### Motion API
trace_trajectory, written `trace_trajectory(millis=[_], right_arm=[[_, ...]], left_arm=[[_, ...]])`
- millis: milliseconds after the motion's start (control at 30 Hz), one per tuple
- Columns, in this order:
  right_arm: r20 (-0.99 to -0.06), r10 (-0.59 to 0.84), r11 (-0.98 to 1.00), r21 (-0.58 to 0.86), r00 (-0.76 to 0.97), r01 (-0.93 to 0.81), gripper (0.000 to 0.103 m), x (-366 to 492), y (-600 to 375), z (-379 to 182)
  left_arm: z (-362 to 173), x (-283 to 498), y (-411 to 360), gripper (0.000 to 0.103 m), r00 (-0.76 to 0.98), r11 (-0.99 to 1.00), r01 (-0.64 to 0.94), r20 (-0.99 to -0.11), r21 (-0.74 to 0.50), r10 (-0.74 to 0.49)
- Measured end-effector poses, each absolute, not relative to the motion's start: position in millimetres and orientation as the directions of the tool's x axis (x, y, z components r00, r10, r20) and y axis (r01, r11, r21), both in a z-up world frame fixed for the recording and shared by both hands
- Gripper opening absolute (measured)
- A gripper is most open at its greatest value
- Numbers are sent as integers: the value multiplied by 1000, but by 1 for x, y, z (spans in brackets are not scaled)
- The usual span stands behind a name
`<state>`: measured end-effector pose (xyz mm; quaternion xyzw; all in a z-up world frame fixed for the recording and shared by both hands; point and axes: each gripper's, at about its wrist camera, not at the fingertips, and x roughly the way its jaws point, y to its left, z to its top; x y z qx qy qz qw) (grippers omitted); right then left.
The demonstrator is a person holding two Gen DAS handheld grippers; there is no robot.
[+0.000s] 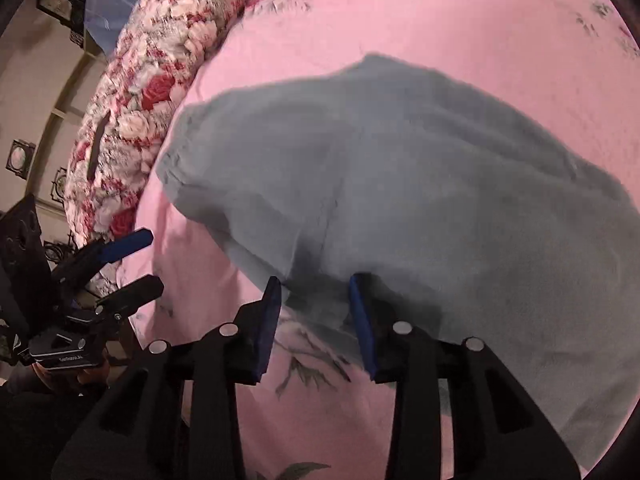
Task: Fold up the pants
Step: 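Grasp the waistband end of the folded pants with the right tool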
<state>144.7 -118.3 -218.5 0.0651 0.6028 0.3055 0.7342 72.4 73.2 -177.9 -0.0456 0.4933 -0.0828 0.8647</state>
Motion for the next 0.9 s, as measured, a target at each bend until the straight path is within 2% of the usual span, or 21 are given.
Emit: trace_trajectory(millis=[100,333,500,767,900], right_arm=[[-841,515,812,416,167,-409,47,144,-102,-192],[-841,467,802,272,272,-532,49,147,-20,-165],[-869,401,823,203,289,-531,49,152,36,-167],[-910,380,873,293,165,-390,49,171,112,-191],[-930,338,890,265,145,-372,49,172,147,-204]], left_arm=[[-175,75,99,89,514,987,40,-844,-155,-153],[-170,81,167,92,542,988,-65,-836,-141,-84],[-170,75,200,92,553,990,-74,-831,-117,-57],[-164,54,254,92,564,985,-109,-824,-134,-50],[-158,47,270,92,587,975,-135,-807,-176,-64]])
